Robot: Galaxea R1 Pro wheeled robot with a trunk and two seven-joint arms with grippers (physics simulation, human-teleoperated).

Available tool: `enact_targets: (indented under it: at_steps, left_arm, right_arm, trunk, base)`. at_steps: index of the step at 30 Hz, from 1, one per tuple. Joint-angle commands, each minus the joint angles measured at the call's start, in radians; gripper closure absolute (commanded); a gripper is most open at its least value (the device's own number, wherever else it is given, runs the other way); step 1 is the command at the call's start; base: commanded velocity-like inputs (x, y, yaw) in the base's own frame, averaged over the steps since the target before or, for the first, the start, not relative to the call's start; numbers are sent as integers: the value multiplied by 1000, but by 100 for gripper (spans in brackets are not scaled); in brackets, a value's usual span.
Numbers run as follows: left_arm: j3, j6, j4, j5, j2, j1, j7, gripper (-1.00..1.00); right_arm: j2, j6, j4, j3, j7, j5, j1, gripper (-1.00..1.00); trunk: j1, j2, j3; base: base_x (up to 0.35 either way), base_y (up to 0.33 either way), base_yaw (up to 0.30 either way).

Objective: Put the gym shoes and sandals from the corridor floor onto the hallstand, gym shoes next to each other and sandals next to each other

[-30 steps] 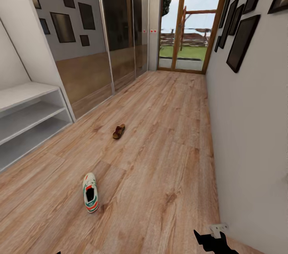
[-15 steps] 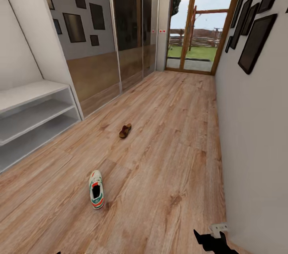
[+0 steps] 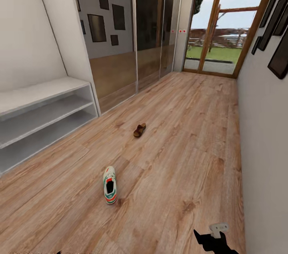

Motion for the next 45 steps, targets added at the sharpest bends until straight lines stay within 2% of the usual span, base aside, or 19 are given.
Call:
enact_targets:
  at_steps: [1,17,24,29,45]
  left_arm:
    - [3,0,1,4,0,-1,-8,-100]
    - [3,1,1,4,1,-1,-8,-100]
    - [28,-1,1,4,0,-1,-9,-100]
    - [29,-1,1,4,0,-1,-9,-100]
    - [31,1,1,3,0,-1,-8,-100]
  right_arm:
    - [-1,-3,1,8,5,-11,0,-100]
    - [-1,-3,1,8,5,-11,0,-100]
    - [-1,-3,1,8,5,-11,0,-100]
    - [-1,-3,0,8,5,-11,0,-100]
    - [-1,-3,0,8,5,-11,0,-100]
  trunk:
    - [0,0,-1]
    - [0,0,-2]
    - [0,0,-2]
    - [0,0,-2]
    - [0,0,-2]
  base:
    - [82,0,277]
    - [67,-26,254]
    - [2,-1,26]
    - [1,0,1]
    - [266,-160,16]
